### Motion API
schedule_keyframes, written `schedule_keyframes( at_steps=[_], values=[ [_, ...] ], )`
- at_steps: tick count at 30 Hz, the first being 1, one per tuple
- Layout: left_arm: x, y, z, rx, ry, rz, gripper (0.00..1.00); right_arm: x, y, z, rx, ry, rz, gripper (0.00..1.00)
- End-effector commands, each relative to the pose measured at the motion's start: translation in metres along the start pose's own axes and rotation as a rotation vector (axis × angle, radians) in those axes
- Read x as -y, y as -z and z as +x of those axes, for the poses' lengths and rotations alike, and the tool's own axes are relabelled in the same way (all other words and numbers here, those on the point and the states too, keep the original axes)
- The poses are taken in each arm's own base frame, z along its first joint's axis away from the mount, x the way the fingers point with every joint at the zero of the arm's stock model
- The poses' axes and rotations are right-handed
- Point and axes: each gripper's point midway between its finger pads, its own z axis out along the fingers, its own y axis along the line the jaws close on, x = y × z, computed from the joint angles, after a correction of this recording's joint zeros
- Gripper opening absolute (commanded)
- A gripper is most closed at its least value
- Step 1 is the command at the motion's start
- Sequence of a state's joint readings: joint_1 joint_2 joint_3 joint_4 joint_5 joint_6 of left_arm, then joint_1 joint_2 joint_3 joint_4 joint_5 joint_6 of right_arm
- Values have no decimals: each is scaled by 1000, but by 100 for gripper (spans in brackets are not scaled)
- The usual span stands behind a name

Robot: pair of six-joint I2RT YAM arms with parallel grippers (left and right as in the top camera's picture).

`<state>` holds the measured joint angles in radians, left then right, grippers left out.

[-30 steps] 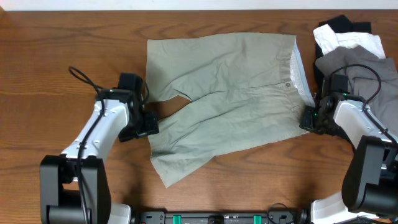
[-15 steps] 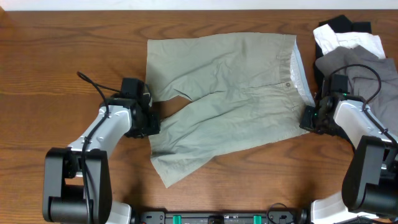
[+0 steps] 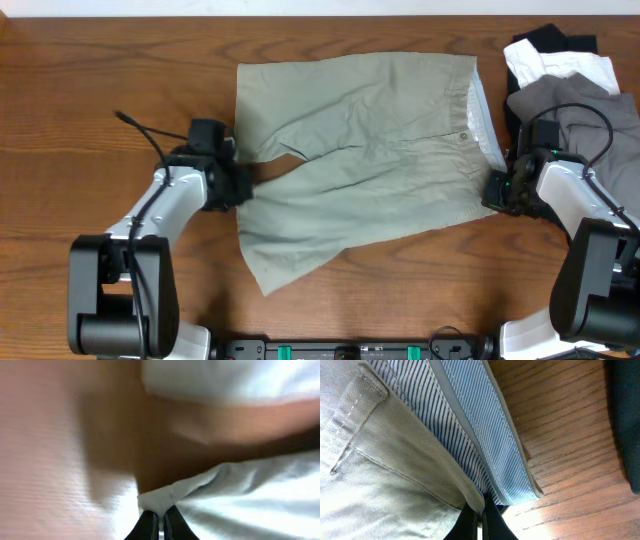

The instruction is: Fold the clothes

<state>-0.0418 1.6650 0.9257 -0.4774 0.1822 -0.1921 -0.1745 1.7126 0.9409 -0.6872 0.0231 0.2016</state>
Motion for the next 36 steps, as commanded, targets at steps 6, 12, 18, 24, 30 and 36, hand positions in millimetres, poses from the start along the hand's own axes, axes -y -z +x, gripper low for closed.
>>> schedule_keyframes(
  at_steps=[6,12,18,24,30,36],
  values=[
    [-16,16,-55,180,86,-30,6,8,-3,4,-13,-26,33,1],
    [-13,19,-66,226,81,-17,6,8,-3,4,-16,-25,33,1],
    [-21,14,-33,88,96,-54,49,8,-3,5,-18,-25,34,1],
    [-27,15,16,-110,123,-85,65,8,-3,5,-18,-25,34,1],
    [-2,18,34,-200,143,62,64,8,-4,5,-18,-25,34,1],
    [2,22,45,-247,148,84,64,8,-4,5,-17,-25,34,1]
  ],
)
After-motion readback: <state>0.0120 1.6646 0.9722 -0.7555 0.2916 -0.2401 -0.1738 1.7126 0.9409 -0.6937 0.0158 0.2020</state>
